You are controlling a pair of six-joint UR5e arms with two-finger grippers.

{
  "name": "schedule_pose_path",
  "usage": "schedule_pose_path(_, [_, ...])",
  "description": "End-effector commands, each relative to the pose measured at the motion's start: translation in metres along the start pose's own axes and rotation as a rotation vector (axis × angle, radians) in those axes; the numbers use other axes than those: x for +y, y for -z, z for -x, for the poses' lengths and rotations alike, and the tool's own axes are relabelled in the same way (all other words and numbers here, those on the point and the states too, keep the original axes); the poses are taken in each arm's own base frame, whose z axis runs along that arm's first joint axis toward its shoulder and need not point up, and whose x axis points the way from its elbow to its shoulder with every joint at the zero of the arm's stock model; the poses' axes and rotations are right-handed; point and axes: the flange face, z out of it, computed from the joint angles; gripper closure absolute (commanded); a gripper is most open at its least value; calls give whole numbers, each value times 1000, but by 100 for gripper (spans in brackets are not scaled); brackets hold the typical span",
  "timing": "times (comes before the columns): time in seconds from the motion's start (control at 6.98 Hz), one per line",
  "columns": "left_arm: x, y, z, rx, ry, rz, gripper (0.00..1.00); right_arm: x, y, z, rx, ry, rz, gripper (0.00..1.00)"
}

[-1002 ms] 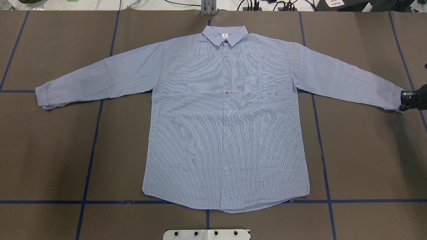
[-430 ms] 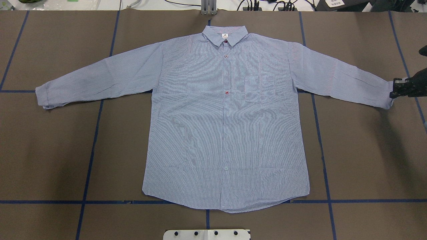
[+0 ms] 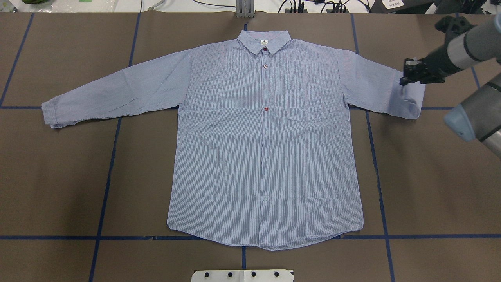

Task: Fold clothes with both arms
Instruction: 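Carry the sleeve with the right gripper across the shirt toward the collar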

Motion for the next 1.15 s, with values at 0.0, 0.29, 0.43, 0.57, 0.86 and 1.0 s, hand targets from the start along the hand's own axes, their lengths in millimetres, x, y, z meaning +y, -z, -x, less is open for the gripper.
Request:
schedule_pose_path(0.0, [-1, 5, -4, -1, -9, -8, 0, 24, -8, 179, -50, -18, -11, 100])
schedule_pose_path(0.29, [-1, 5, -4, -6, -9, -9, 0, 59, -51, 339, -47, -91, -46, 100])
schedule_pose_path(0.43, [-1, 5, -4, -6, -9, -9, 0, 72, -68, 393, -36, -90, -74, 100])
schedule_pose_path(0.57, [1, 4, -3, -7, -7, -7, 0, 84, -73, 416, -40, -78, -65, 100])
schedule_pose_path(0.86, [1, 4, -3, -7, -8, -8, 0, 105, -80, 441, -66, -54, -69, 100])
schedule_pose_path(1.0, [1, 4, -3, -10, -8, -8, 0, 114, -88, 443, -60, -46, -84, 100])
